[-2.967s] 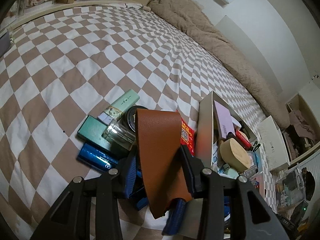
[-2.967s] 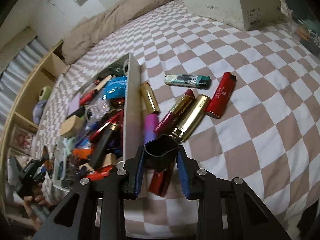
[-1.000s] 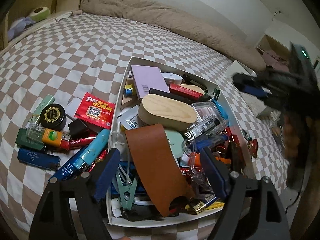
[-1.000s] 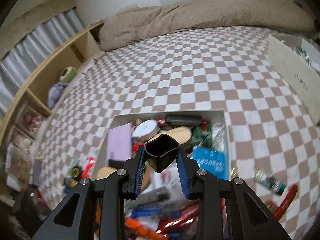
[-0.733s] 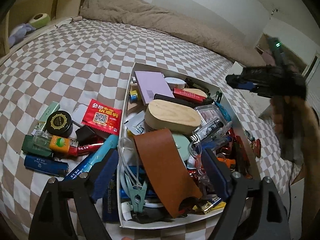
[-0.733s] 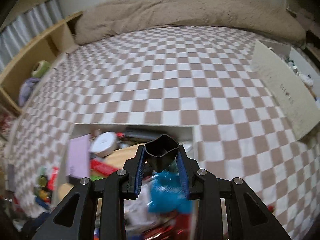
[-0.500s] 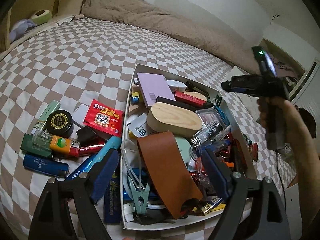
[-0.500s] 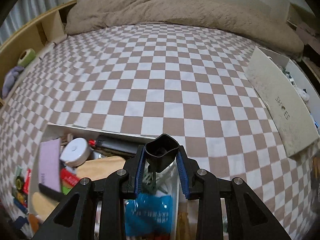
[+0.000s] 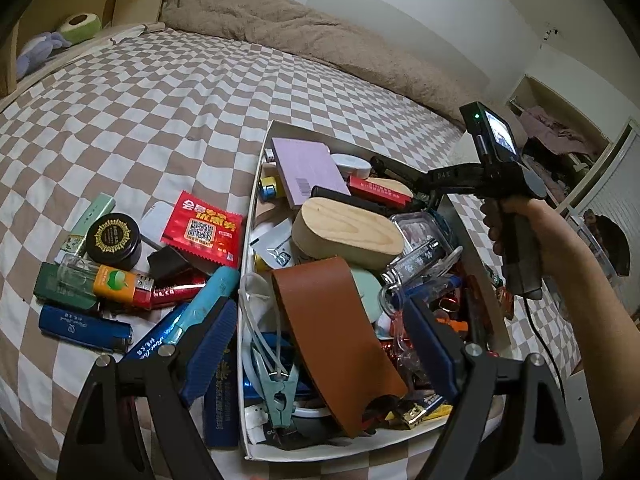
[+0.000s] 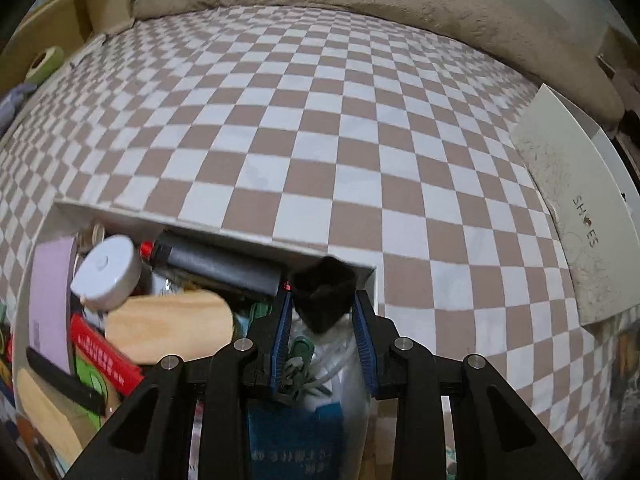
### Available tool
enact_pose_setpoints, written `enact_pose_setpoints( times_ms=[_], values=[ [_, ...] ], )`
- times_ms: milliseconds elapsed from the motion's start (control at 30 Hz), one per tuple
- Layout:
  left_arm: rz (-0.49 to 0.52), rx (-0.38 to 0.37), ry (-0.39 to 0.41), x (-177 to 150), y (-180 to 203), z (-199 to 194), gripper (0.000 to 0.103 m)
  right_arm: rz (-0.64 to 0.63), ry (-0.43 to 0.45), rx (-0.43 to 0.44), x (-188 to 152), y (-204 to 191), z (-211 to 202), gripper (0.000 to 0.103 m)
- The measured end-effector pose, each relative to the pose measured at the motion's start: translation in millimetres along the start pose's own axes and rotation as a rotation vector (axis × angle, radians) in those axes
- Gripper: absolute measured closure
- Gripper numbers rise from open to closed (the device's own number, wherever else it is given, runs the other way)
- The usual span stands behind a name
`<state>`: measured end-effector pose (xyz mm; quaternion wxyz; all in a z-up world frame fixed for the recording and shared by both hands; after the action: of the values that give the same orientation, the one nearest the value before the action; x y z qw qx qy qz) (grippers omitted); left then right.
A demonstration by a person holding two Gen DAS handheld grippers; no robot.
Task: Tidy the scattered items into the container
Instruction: 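Lower the black cap into the white tray and open the right tool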
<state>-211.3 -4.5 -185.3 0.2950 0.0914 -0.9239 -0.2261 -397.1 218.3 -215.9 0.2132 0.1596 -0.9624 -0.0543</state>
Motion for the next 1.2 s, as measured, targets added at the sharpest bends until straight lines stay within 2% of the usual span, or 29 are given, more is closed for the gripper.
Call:
enact_pose_setpoints(
  times_ms=[167, 267, 367, 500, 600, 667, 833, 900, 1000, 1200],
  values=[
    [-0.007, -0.006, 0.003, 1, 0, -1, 0.018, 0.015, -0.023, 0.041, -4, 3, -10, 0.071],
    [-0.014, -0.008, 0.006, 1, -1, -2, 0.018, 0.073, -0.027, 0.081, -2, 10, -17, 0.071],
    [-0.023, -0.008, 0.008, 2, -3, -2, 0.018, 0.125, -0.001, 0.096, 1, 19, -30, 0.07],
    [-0.031, -0.013, 0.014, 4, -4, -4, 0.018, 0.129, 0.041, 0.1, 7, 22, -45, 0.07],
    [-0.037, -0.013, 0.013, 4, -5, -4, 0.018, 0.136, 0.074, 0.166, 13, 9, -53, 0.07],
    [-0.039, -0.016, 0.012, 4, -5, -5, 0.018, 0.151, 0.085, 0.242, 14, 4, -52, 0.07],
    [-0.04, -0.016, 0.009, 4, -5, -4, 0.018, 0.193, 0.052, 0.33, 19, -14, -32, 0.07],
    [-0.046, -0.016, 0.008, 4, -7, -3, 0.018, 0.22, 0.034, 0.334, 18, -10, -21, 0.07],
    [-0.054, -0.017, 0.006, 5, -9, -2, 0.018, 0.24, 0.013, 0.287, 15, 2, -11, 0.07],
    [-0.054, -0.016, 0.01, 5, -10, -3, 0.018, 0.276, 0.0, 0.295, 7, 16, -13, 0.074]
  ],
)
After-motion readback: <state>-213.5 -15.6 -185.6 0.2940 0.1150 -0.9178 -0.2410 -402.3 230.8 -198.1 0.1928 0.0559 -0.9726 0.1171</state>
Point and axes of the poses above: each gripper's, at about its wrist camera, not at the fingertips, and z roughly the way its jaws point, y to its right, x to its top, the point moved 7 cm from there along z, roughly the way its jaws point, and after that the axes turned 11 degrees about -z, right-handed, at the moved point
